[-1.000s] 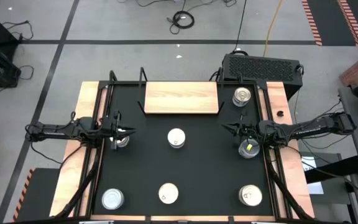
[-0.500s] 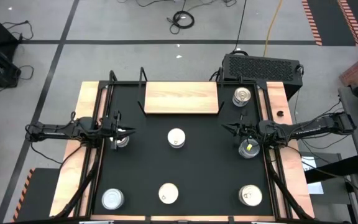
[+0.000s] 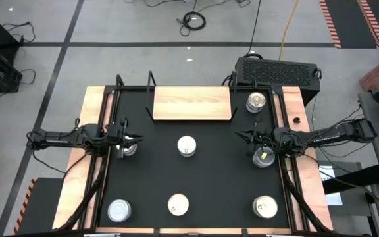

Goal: Stack canned seafood by type on shelf

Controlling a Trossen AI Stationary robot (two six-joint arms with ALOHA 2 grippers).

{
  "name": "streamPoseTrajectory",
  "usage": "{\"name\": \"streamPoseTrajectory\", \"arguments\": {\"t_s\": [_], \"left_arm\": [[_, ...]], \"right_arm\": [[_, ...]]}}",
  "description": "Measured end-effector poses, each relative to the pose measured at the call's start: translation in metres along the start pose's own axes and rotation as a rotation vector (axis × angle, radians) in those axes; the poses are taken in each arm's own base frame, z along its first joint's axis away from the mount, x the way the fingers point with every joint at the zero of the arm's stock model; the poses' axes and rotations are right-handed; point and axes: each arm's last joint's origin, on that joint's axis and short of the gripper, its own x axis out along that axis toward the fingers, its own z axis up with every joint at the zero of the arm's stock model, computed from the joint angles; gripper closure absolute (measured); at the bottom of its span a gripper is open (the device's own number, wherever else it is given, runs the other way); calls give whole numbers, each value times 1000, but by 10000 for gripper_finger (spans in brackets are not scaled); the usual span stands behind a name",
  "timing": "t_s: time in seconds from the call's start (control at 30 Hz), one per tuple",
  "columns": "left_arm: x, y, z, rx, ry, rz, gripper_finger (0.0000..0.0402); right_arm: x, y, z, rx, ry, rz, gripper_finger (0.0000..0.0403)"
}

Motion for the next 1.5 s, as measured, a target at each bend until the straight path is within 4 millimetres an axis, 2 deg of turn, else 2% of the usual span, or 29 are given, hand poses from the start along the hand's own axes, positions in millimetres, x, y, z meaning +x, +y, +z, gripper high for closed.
{"name": "streamPoseTrajectory", "arguments": {"t_s": [0.9,0.97,1.1,1.2,1.37,1.5], "left_arm": [[0,1,1,5,-6,18,334],[0,1,1,-50,-6,20,334],[0,1,1,-338,-10,20,334],[0,1,1,-391,-12,19,334],[0,0,1,-583,-12,12,334],[0,2,0,-607,-18,50,334]], "right_arm": [[0,0,0,0,0,0,403],[0,0,0,0,0,0,403],[0,0,0,0,0,0,403],[0,0,0,0,0,0,403],[0,0,1,2,-6,1,403],[0,0,1,4,-11,2,403]]}}
